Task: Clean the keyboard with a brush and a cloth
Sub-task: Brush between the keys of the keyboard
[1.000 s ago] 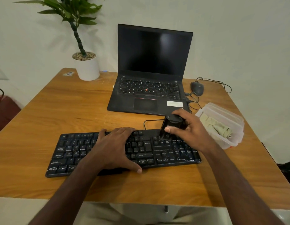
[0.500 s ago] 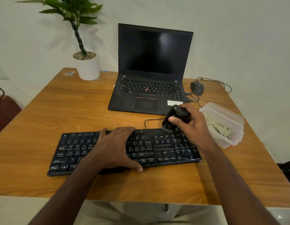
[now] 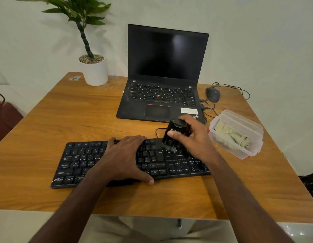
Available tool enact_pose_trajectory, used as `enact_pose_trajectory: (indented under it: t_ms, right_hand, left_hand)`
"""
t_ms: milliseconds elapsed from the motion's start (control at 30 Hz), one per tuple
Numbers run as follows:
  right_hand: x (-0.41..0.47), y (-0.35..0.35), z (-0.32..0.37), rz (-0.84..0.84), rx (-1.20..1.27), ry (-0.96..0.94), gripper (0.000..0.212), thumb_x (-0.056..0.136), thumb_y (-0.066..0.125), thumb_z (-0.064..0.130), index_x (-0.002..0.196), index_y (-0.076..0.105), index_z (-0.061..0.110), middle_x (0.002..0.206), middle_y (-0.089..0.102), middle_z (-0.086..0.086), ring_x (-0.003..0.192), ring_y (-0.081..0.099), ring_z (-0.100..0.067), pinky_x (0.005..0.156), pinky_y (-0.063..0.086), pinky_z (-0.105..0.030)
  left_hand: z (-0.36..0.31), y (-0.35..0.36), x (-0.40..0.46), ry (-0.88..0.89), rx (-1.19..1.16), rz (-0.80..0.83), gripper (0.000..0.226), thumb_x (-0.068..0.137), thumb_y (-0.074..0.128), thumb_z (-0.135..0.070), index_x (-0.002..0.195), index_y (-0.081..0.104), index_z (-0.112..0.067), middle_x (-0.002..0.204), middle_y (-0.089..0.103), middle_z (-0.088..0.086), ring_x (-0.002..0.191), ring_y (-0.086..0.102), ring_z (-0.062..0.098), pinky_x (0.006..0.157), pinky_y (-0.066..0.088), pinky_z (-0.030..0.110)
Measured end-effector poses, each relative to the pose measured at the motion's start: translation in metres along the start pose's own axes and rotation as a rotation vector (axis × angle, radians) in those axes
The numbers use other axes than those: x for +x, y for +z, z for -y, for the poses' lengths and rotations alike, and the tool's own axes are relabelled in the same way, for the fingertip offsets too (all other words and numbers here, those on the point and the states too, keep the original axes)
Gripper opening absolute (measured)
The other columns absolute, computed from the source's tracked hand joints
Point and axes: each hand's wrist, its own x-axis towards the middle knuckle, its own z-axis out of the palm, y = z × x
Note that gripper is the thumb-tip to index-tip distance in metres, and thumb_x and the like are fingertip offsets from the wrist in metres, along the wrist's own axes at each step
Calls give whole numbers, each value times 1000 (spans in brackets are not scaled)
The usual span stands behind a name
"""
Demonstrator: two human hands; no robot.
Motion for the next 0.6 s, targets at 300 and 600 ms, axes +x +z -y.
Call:
enact_pose_trajectory:
  t_ms: [300,600]
  right_hand:
    - [2,6,2,-2,19,-3,28,84,80,25,105,64,18,92,66,9,90,64,-8,76,58,-29]
    - [3,0,-4,40,26,2,28,84,80,27,107,64,22,95,66,11,93,65,-15,79,59,-36]
  left_hand:
    - [0,0,-2,0,0,-4,138,43,63,-95,155,10,-35,162,20,-13,148,19,12,120,3,60]
    - [-1,-2,-2,-3,15,5,137,44,62,-95,155,9,-35,162,21,-12,148,20,12,120,4,59]
